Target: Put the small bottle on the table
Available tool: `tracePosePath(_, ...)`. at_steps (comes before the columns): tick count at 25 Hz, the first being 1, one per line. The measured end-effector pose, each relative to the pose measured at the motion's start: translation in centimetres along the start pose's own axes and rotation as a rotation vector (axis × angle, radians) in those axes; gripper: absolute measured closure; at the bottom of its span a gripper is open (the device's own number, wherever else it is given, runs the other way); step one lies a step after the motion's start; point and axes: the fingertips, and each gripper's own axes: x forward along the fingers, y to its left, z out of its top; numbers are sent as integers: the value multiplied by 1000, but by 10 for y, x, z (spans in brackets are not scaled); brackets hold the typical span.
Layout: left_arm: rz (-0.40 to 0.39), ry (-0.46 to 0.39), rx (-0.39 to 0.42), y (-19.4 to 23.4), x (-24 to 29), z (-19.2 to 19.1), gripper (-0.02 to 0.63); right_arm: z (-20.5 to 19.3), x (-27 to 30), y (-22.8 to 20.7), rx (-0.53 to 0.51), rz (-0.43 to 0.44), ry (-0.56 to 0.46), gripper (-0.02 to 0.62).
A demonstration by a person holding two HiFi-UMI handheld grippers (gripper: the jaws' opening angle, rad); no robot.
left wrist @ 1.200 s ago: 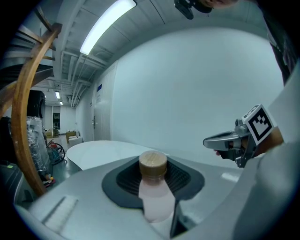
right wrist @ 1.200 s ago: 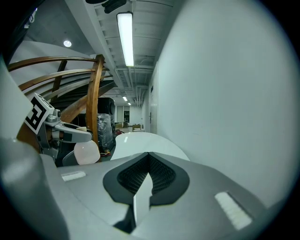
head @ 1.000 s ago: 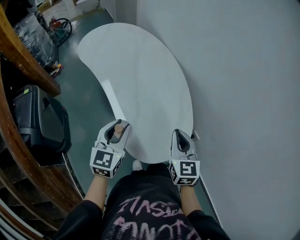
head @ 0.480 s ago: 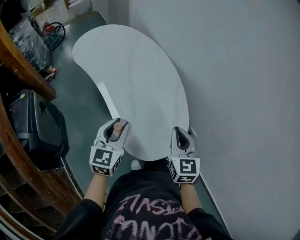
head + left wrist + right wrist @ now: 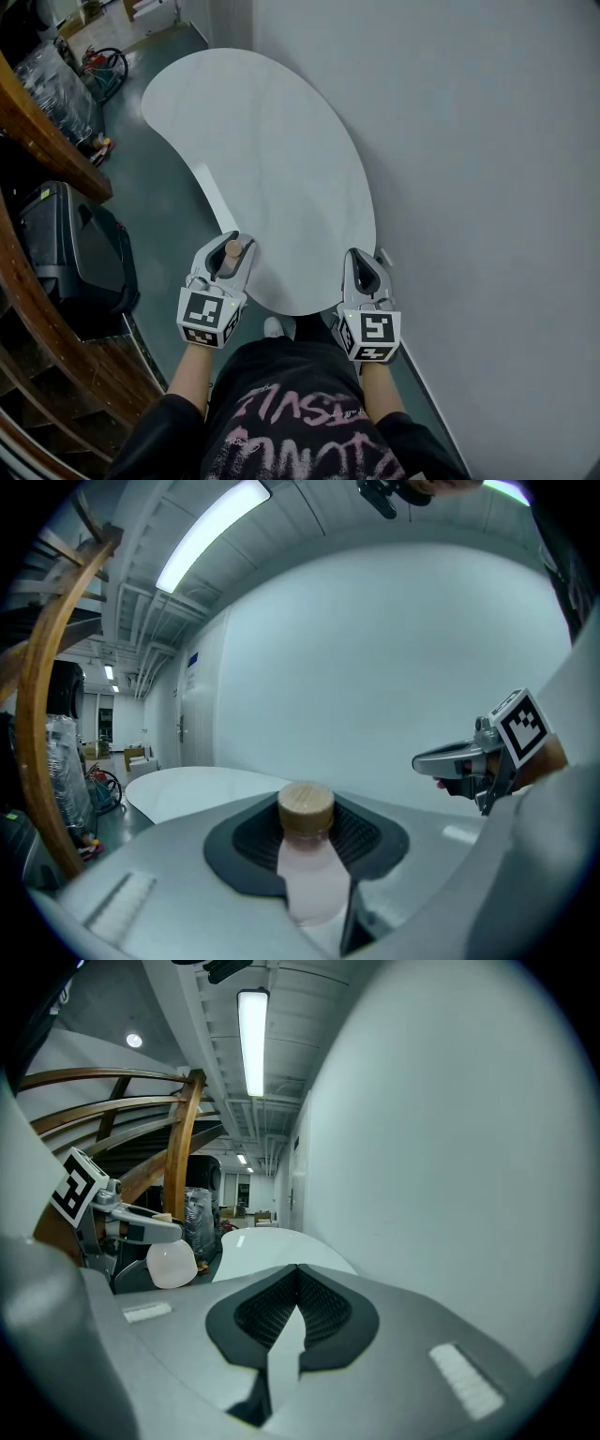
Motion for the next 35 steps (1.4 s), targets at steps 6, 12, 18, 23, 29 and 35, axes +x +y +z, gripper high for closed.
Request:
tracePosePath(6, 6, 1, 21, -6, 1, 3, 472, 2, 1, -6, 11, 7, -12, 584)
tracePosePath(12, 12, 19, 37, -12, 11, 2, 472, -2, 8, -14, 17, 23, -8, 584)
tracePosePath(18, 13, 32, 59, -17, 25, -1, 472, -7, 19, -24, 32, 42, -6, 584)
tracePosePath(23, 25, 53, 53, -16, 40, -2, 472, -14, 33, -34, 42, 57, 14, 584)
tracePosePath(29, 33, 56, 45, -15, 56, -5, 472, -17, 47, -43, 45, 72, 27, 584)
tracePosePath(35, 40, 73, 43, -13, 65, -12, 472, -23, 58, -47, 39, 86, 41, 584)
